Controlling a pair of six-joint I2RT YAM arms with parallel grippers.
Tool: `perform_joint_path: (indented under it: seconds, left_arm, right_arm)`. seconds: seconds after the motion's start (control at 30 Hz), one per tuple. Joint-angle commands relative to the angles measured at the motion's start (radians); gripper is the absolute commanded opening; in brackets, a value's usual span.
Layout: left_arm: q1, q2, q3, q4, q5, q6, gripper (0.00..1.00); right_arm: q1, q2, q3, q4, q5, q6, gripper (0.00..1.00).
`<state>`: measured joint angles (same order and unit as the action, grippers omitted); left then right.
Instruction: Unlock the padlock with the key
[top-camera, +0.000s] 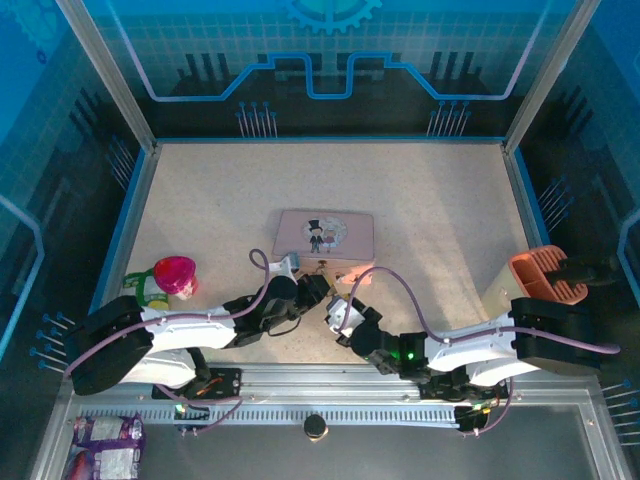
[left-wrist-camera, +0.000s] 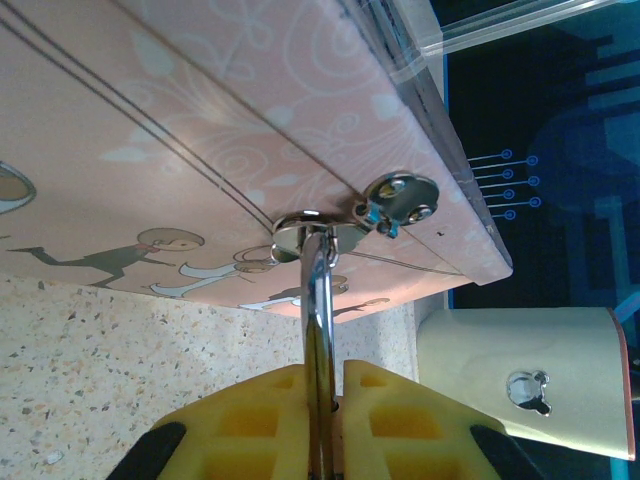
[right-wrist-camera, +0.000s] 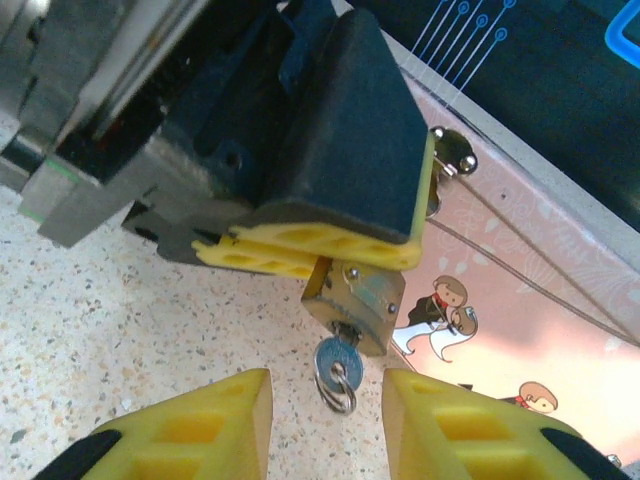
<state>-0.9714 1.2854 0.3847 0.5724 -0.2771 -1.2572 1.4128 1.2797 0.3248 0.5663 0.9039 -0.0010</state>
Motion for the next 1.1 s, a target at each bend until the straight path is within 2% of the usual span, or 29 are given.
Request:
perform_joint_path:
  seconds: [0.0, 0.37, 0.77, 0.9, 1.07]
  left_arm:
    - [0.008, -0.008, 0.050, 0.086, 0.006, 0.004, 0.00]
    - [0.008, 0.002, 0.053, 0.099, 0.009, 0.004, 0.00]
    - [0.008, 0.002, 0.053, 0.098, 0.007, 0.003, 0.00]
    - [0.008, 0.002, 0.052, 0.098, 0.009, 0.004, 0.00]
    - [0.008, 0.002, 0.050, 0.098, 0.010, 0.000, 0.00]
  right_arm:
    - [-0.011, 0.011, 0.032, 0.062, 0.034, 0.002, 0.33]
    - [-0.036, 0.011, 0.032, 0.042, 0.043, 0.013, 0.28]
    - [-0.015, 0.055, 0.034, 0.066, 0.038, -0.002, 0.33]
    - [-0.014, 0.085, 0.050, 0.060, 0.058, -0.009, 0.31]
    - [-0.014, 0.086, 0.052, 0.063, 0.066, 0.001, 0.23]
